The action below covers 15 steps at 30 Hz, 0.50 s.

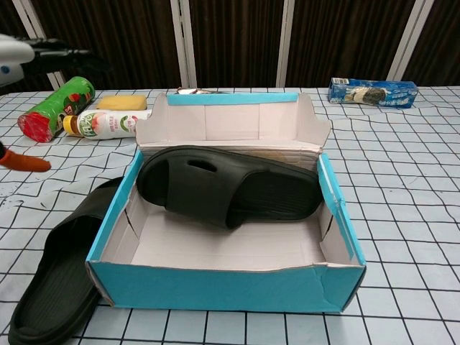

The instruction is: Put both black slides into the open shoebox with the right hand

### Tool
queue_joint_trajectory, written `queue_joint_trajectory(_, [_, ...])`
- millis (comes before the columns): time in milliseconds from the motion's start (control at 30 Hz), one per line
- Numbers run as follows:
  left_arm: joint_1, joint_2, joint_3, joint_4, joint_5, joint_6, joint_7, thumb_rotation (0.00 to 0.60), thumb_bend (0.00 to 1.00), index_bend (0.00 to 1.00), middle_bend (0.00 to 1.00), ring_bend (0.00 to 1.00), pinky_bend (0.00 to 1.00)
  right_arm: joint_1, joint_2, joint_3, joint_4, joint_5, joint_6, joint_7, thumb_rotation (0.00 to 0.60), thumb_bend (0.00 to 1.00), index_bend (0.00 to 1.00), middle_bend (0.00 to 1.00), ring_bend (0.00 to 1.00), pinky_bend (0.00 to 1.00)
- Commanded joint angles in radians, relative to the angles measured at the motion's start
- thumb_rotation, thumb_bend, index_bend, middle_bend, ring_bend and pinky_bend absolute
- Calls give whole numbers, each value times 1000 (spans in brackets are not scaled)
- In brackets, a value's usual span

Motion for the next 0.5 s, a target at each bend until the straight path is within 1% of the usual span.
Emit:
queue_joint_trajectory(33, [47,10,21,14,-93,-22,-135,600,253,75,118,0,95,1,0,-1,-2,-1,-2,-5,600,348,105,69,46,0])
queue_joint_trajectory(133, [49,8,20,39,-133,-54,-186,600,244,75,119,0,95,0,0,0,-5,0,-1,-7,600,349,105,69,46,0])
queue_joint_trajectory(233, [30,2,11,94,-193,-114,-207,600,224,72,118,0,94,2,1,-1,-4,2,-7,-8,600,348,105,69,46,0])
queue_joint_trajectory(367, [6,7,0,108,-249,-169,-214,600,220,67,112,0,92,4,1,0,-3,5,-10,-7,600,349,105,69,46,0])
queue_joint_trajectory(500, [-23,9,-29,95,-324,-222,-243,600,220,67,122,0,92,6,0,-1,-2,6,-17,-11,600,349,105,69,46,0])
